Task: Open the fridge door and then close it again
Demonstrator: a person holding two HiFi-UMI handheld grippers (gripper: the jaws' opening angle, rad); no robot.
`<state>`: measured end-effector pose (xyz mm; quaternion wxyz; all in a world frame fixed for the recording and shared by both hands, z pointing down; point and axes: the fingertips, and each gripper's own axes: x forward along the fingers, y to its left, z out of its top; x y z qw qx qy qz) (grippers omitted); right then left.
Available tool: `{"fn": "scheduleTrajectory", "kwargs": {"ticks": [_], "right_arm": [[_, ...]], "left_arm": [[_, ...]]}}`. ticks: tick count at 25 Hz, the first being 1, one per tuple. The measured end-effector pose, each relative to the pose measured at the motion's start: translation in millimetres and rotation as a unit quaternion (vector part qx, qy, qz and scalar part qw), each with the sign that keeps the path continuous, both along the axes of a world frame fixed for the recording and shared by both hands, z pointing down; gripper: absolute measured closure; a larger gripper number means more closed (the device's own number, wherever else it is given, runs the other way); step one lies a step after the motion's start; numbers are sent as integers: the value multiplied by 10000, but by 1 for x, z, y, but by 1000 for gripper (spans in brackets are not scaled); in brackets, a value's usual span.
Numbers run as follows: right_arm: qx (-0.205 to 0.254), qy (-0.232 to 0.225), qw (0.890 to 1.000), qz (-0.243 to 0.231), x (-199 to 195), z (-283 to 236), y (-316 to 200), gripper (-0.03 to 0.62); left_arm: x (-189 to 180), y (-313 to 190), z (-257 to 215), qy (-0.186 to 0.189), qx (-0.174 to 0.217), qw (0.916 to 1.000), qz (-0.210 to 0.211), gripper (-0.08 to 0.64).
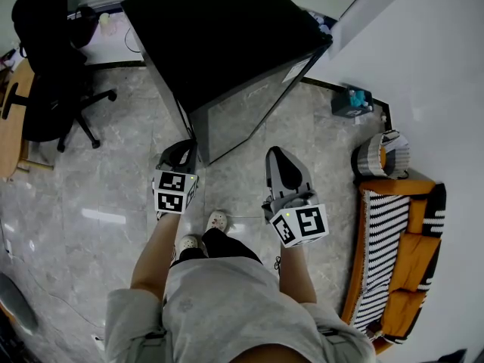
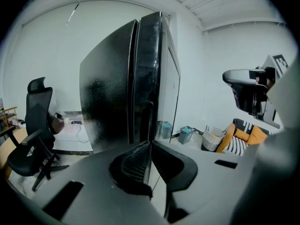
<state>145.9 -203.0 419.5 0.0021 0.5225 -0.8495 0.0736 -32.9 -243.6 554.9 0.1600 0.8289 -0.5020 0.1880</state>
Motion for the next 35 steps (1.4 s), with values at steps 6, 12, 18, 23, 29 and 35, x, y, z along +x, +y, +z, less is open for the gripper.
{"fn": "scheduleTrajectory", "kwargs": {"ticks": [6, 12, 18, 23, 29, 35], "right_arm": [[71, 6, 10000, -61, -13, -7, 4, 566], [185, 35, 9998, -117, -28, -19, 15, 566], [302, 63, 9995, -65, -38, -31, 29, 566], [400, 98, 9991, 22, -47, -40, 46, 566], [501, 156, 9985, 150, -57, -50, 69, 566], [617, 210, 9972, 353, -66, -59, 96, 566]], "left_arm": [[3, 13, -30, 55, 474, 9983, 332, 534], [-6, 31, -65, 254, 853, 9952, 410, 543], [-17, 49, -104, 555, 1223, 9903, 365, 545], [-30, 67, -129, 720, 1469, 9858, 382, 545], [-43, 91, -152, 753, 1765, 9803, 457, 545], [-62, 113, -166, 922, 1943, 9754, 475, 546]]}}
